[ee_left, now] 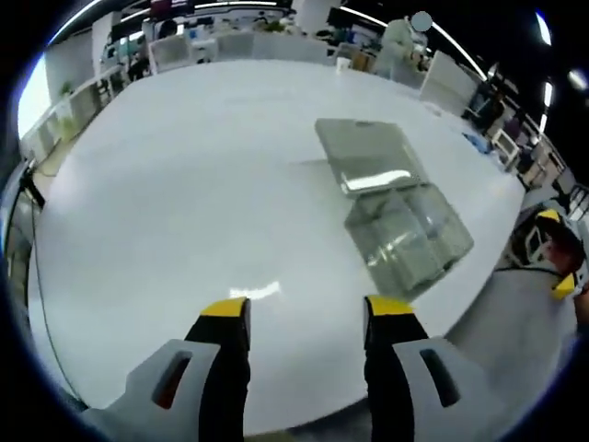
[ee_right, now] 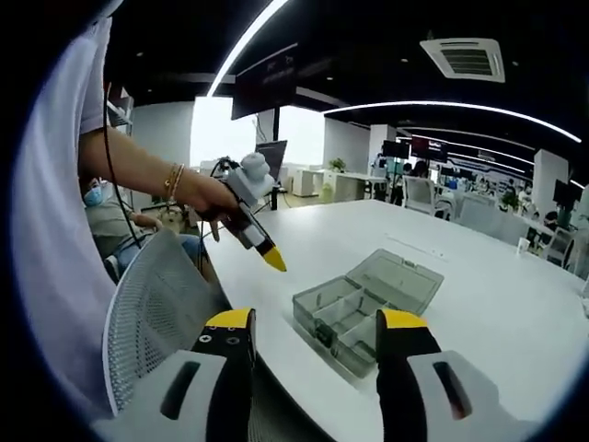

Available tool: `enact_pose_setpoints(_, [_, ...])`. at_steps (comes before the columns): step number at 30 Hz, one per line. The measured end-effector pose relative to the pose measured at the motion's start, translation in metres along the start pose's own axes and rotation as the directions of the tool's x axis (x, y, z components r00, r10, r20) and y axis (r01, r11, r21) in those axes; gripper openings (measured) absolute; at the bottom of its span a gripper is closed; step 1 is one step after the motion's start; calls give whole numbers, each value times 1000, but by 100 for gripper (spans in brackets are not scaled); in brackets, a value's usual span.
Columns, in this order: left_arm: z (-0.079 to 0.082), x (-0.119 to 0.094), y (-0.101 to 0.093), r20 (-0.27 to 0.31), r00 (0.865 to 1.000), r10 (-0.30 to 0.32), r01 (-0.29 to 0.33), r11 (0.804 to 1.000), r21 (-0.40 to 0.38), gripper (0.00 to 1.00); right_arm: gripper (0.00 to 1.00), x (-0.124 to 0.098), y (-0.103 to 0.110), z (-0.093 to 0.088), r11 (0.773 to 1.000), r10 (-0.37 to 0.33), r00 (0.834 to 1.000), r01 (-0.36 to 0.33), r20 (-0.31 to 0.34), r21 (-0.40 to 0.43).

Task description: Insert the divider into the dual guide fixture by aligning both edges with the guide slots and pushing it downward to the bottom, including one-sided entry, uneven engagement, binding, and posture correction.

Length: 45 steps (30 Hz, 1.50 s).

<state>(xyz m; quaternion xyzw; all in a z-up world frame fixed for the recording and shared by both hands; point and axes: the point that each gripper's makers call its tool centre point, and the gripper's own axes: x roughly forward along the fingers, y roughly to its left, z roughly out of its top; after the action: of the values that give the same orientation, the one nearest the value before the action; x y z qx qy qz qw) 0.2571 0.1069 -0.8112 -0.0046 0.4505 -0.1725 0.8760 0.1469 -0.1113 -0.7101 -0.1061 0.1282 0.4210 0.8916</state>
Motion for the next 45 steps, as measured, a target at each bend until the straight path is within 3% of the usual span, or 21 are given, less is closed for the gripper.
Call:
enact_pose_setpoints(6, [4, 15, 4, -53, 998, 38, -39, 999, -14, 47, 48, 0, 0, 0, 1000, 2, 1000, -2, 4, -12])
enact_pose_setpoints(8, [-1, 17, 5, -99, 993, 60, -63, 998, -26, 47, 48, 0, 0, 0, 1000, 2, 1000, -2, 2, -16])
enact_pose_setpoints(15, [0, 32, 14, -161, 980, 117, -120, 993, -13, 47, 48, -1, 0, 0, 1000, 3, 1000, -3, 8, -25])
enact_pose_setpoints(19, [-5, 36, 22, -219, 962, 161, -171, 985, -26, 46, 48, -1, 0, 2, 1000, 1, 1000, 0, 18, -25])
enact_pose_setpoints(21, [-12, 36, 30, -270, 942, 197, -209, 978, -15, 46, 48, -1, 0, 3, 1000, 1, 1000, 0, 22, -25])
enact_pose_setpoints(23, [-12, 39, 33, -274, 939, 208, -215, 977, 3, 46, 48, -2, 0, 3, 1000, 1, 1000, 0, 25, -23])
enact_pose_setpoints(25, [-19, 39, 33, -317, 929, 192, -226, 971, -74, 46, 48, -2, 0, 3, 1000, 1, 1000, 0, 25, -24])
enact_pose_setpoints(29, [-18, 41, 42, -322, 921, 219, -251, 966, -61, 45, 48, -2, 1, 3, 1000, 3, 1000, -2, 28, -21])
enact_pose_setpoints(34, [-20, 40, 40, -331, 920, 210, -254, 962, -96, 45, 48, -3, 2, 3, 1000, 6, 1000, -6, 29, -19])
enact_pose_setpoints(45, [-21, 41, 44, -362, 901, 239, -283, 957, -71, 44, 47, -3, 4, 3, 1000, 9, 1000, -9, 24, -20])
